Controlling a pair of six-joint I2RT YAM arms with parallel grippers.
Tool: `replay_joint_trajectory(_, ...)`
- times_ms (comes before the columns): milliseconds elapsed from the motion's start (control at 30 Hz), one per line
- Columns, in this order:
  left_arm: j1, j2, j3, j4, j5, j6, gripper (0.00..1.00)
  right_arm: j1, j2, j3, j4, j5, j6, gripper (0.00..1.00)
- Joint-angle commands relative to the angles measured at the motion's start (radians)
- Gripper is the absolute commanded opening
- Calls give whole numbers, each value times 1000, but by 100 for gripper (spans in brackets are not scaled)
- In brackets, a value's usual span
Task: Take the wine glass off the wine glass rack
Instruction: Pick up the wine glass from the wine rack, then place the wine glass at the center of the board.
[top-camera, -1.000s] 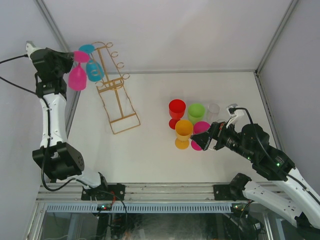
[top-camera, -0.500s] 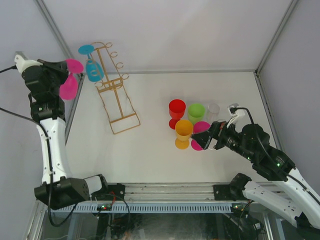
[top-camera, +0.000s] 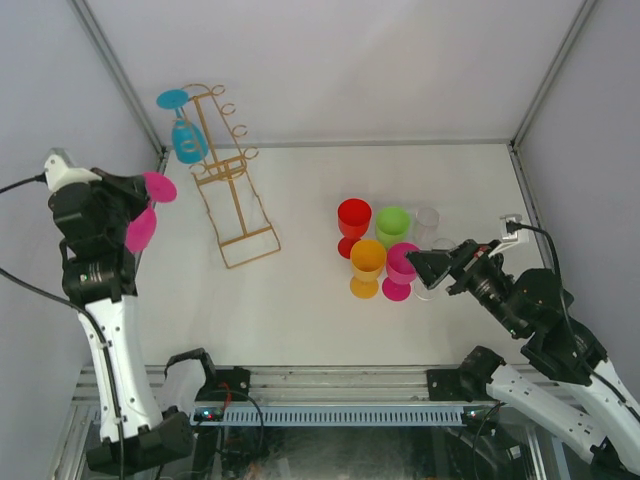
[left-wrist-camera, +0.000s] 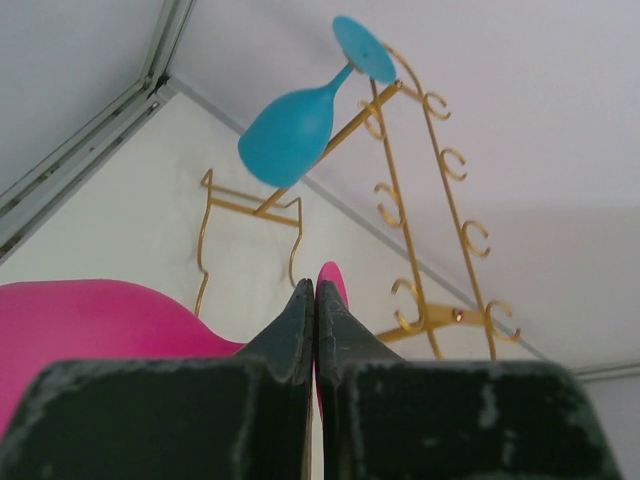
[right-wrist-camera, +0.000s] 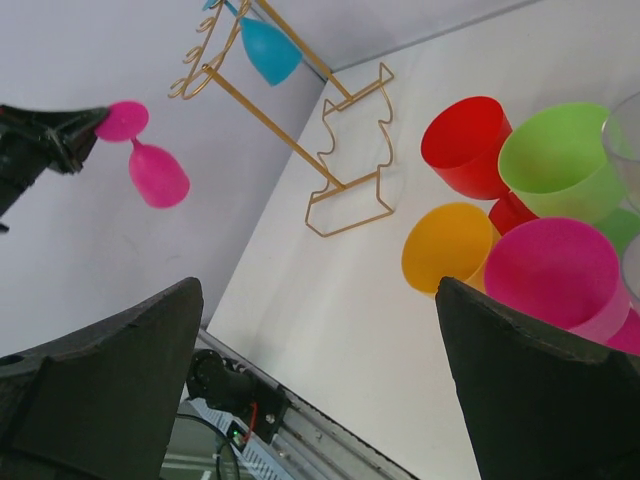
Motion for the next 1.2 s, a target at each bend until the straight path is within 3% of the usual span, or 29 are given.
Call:
replay_joint_trajectory(0, 1, -101, -75, -92, 52, 47, 0, -9, -6, -17, 69, 44, 83, 100)
replay_joint_trajectory(100, -8, -193, -173, -130, 142, 25, 0, -15, -20, -39, 114, 33, 60, 100)
replay_joint_trajectory(233, -44, -338, -282, -230, 113, 28, 0, -21, -17, -42, 141, -24, 39, 100)
replay_joint_trajectory(367, -100, -376, -319, -303, 76, 50, 0, -23, 8, -41, 166, -69, 37, 100)
replay_joint_trajectory(700, -181, -448, -429, -375, 150, 40, 0, -23, 88, -41, 174, -124, 73, 100)
replay_joint_trajectory(867, -260, -552, -550, -375, 277, 15, 0, -23, 134, -41, 186, -143, 101, 98)
replay_joint_trajectory(1000, -350, -571, -548, -372, 356, 46, 0, -23, 177, -41, 229, -215, 98, 96)
replay_joint_trajectory(1167, -512, -482, -470, -360, 403, 85, 0, -16, 240, -41, 284, -336, 98, 93)
